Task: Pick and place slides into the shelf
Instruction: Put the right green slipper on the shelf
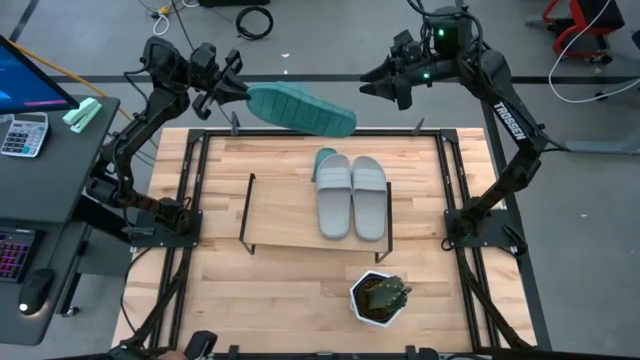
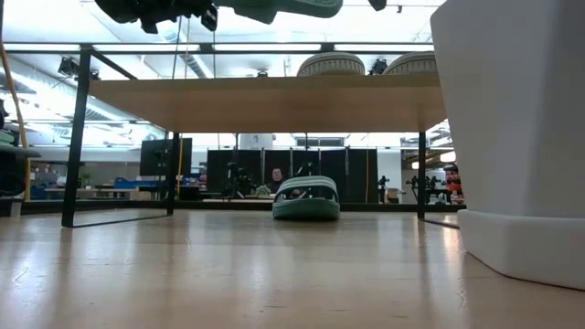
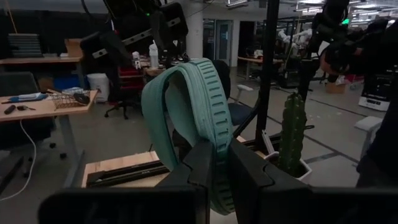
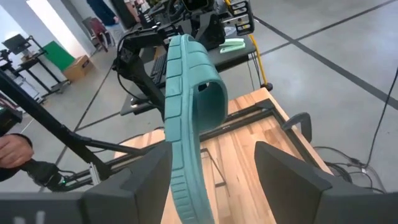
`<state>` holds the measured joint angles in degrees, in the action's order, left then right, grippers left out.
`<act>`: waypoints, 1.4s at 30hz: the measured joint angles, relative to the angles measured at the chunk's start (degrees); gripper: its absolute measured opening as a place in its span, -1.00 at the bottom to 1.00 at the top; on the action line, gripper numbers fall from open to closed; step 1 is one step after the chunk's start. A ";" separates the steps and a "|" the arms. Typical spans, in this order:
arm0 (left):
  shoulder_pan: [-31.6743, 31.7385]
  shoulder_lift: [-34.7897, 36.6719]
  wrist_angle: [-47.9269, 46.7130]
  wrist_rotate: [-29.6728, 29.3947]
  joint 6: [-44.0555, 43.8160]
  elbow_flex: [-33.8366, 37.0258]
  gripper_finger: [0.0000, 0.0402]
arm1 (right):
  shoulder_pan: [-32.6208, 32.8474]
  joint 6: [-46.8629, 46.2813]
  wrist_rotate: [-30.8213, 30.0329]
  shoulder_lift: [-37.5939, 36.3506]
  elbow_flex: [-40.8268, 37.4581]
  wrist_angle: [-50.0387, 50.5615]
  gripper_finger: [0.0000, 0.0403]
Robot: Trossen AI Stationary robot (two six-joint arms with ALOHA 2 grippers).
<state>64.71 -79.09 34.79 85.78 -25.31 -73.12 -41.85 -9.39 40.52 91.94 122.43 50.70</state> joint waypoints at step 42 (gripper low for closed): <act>-1.53 10.23 -77.53 -67.41 14.05 -58.67 -0.83 | 0.02 1.94 -0.73 -0.04 -0.02 3.69 0.11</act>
<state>63.18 -68.86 -42.73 18.37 -11.26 -131.79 -41.82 -7.44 39.79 91.90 122.41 54.39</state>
